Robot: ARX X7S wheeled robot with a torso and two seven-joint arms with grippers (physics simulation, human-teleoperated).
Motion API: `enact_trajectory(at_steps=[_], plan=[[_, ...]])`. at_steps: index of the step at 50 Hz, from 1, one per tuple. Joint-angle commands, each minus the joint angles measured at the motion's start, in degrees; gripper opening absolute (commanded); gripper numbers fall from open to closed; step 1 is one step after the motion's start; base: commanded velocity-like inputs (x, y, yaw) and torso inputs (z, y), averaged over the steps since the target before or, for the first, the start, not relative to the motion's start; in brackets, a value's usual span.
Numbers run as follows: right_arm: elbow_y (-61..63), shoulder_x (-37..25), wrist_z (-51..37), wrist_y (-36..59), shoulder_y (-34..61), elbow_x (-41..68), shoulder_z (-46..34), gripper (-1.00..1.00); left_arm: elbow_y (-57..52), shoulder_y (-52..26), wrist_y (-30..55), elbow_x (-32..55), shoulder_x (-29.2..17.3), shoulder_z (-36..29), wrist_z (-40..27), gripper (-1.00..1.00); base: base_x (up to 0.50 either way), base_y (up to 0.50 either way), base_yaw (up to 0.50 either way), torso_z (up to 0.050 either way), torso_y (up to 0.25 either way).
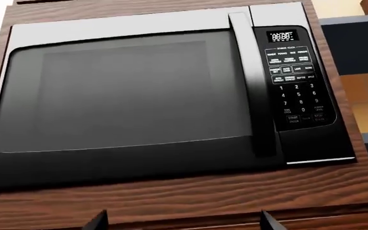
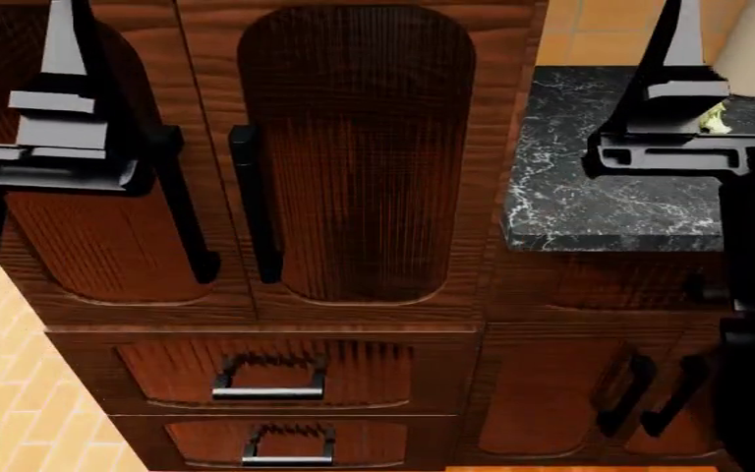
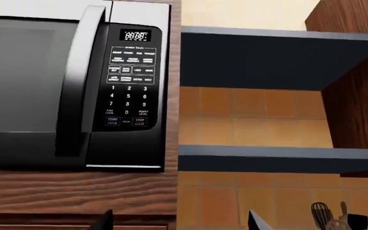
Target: Open the microwave door
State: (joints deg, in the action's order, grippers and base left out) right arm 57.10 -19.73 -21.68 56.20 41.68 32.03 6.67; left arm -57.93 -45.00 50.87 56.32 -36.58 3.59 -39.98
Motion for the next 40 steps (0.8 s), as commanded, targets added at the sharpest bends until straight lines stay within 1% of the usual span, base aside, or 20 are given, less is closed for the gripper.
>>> enact_trajectory(at_steps=[1, 5, 10, 19, 37, 40], plan=[[2.1, -5.46, -8.8, 4.66, 8.4, 12.95, 0.66, 1.0, 0.08, -14.99, 5.97, 17.15, -6.53, -0.57, -11.87, 1.0, 0.0, 0.0, 0.0, 0.0, 0.0], [1.55, -5.75, -9.07, 3.91, 8.06, 13.27, 0.4, 1.0, 0.07, -16.65, 6.25, 19.03, -6.84, -0.99, -13.2, 1.0, 0.0, 0.0, 0.0, 0.0, 0.0], [0.92, -5.84, -9.05, 2.94, 6.91, 13.48, 0.1, 1.0, -0.04, -16.23, 5.85, 19.31, -7.31, -0.76, -13.48, 1.0, 0.0, -0.13, 0.0, 0.0, 0.0], [0.25, -6.1, -9.23, 1.51, 5.7, 13.82, -0.53, 1.0, 0.0, -15.01, 4.7, 19.37, -7.37, -0.53, -13.3, 1.0, 0.0, -0.49, 0.0, 0.0, 0.0], [-0.01, -7.13, -10.09, 0.06, 4.61, 14.9, -1.35, 1.0, 0.41, -15.36, 3.54, 19.94, -7.71, -0.87, -13.76, 1.0, 0.0, -0.5, 0.0, 0.0, 0.0], [-0.02, -7.36, -10.36, 0.0, 4.6, 14.69, -1.89, 1.0, 0.44, -15.09, 3.25, 19.72, -7.78, -0.78, -13.57, 1.0, 0.0, -0.14, 0.0, 0.0, 0.0]])
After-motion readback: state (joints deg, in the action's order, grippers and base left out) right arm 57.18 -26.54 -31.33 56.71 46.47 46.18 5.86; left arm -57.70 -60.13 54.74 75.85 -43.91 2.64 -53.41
